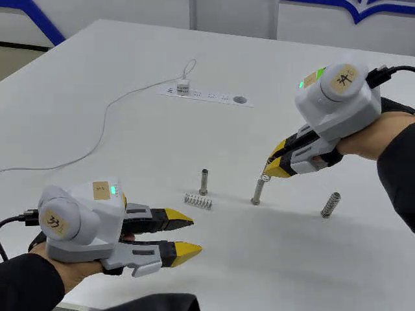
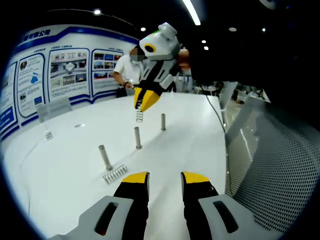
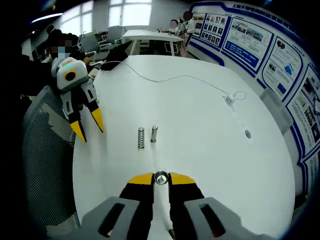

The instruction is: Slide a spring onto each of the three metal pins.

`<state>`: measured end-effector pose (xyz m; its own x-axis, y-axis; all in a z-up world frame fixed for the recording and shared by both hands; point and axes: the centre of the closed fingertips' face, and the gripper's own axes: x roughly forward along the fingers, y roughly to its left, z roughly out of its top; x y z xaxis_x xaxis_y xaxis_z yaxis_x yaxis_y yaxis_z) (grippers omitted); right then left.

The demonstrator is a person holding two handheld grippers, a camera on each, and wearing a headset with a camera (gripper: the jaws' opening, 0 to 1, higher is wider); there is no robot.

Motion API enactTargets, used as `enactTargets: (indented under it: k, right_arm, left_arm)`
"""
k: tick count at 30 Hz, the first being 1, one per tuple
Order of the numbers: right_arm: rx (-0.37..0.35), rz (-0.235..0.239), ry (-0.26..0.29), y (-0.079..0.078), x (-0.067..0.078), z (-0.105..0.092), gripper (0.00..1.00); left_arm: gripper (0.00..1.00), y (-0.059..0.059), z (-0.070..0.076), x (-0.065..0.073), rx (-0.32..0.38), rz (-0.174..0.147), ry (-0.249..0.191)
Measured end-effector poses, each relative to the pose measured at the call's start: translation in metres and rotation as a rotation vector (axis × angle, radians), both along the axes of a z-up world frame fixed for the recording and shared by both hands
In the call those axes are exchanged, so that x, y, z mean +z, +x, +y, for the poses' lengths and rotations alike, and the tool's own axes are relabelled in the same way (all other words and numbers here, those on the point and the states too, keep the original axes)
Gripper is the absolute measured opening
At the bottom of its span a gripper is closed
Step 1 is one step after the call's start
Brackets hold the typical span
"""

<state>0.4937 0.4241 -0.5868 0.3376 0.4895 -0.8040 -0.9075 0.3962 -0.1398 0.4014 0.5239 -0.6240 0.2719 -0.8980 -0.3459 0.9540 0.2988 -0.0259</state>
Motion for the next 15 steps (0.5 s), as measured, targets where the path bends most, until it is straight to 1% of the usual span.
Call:
enactTargets:
  k: [5,15]
  right_arm:
    - [-0.004,0.012,0.000,0.0044,-0.0046,0.0000,0.12]
    - [-0.009,0.032,-0.003,0.0068,-0.0106,0.0000,0.12]
  left_arm:
    - [0.25,0.0014,0.0006,0.0010,0.006,-0.001,-0.006]
    - [0.22,0.0019,0.0004,0.0010,0.009,0.014,-0.012]
